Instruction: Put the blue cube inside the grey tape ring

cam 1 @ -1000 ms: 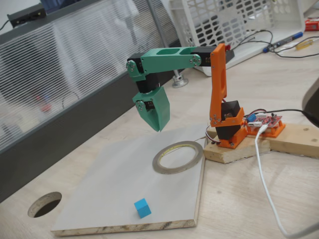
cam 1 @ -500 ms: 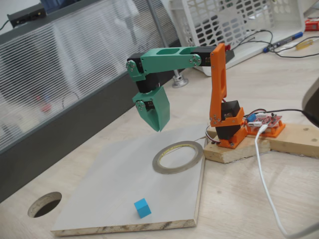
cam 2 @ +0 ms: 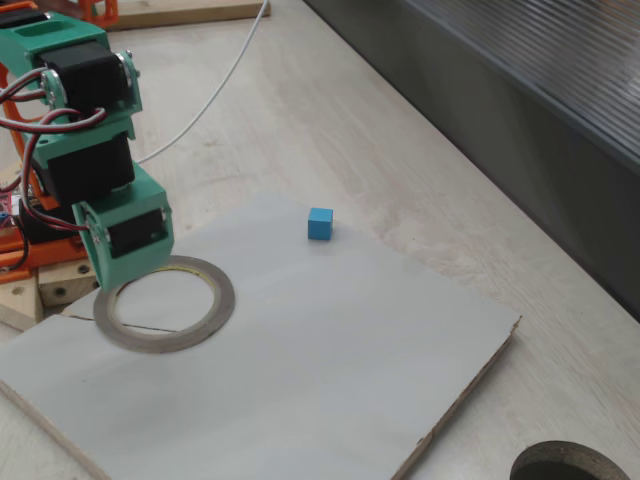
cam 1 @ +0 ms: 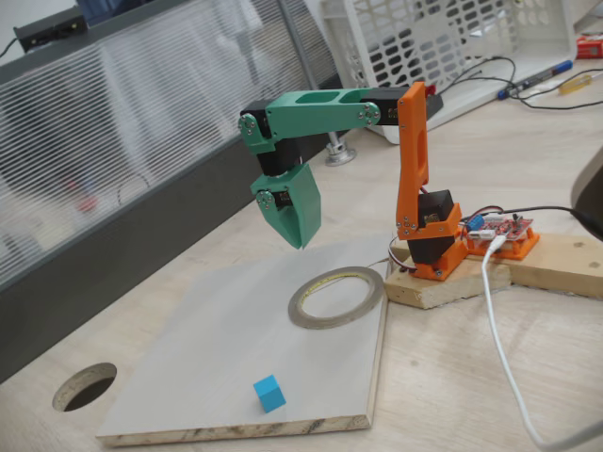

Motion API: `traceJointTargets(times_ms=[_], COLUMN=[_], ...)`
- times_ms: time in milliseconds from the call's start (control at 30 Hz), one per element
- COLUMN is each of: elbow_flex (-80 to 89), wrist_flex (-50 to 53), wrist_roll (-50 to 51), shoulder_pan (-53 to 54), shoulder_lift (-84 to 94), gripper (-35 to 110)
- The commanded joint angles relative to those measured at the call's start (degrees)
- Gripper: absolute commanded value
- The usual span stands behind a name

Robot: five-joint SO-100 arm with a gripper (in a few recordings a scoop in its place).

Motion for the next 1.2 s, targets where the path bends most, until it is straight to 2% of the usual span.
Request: traceJointTargets(times_ms=[0,200,533,700,800,1167], elbow_flex=[-0.2,-1.1,-0.3,-0.2,-0.2,-0.2], wrist_flex=[0.0,-0.1,-0.1,0.4,0.4,0.2], wrist_roll=[0.4,0.4,0.0,0.1,0.0,0.4], shoulder_pan=[0.6,-2.9,-39.8,-53.1,-56.2,-56.4], shoulder_lift=[0.6,-0.1,0.5,0.4,0.4,0.4], gripper=[5,5,5,4,4,4])
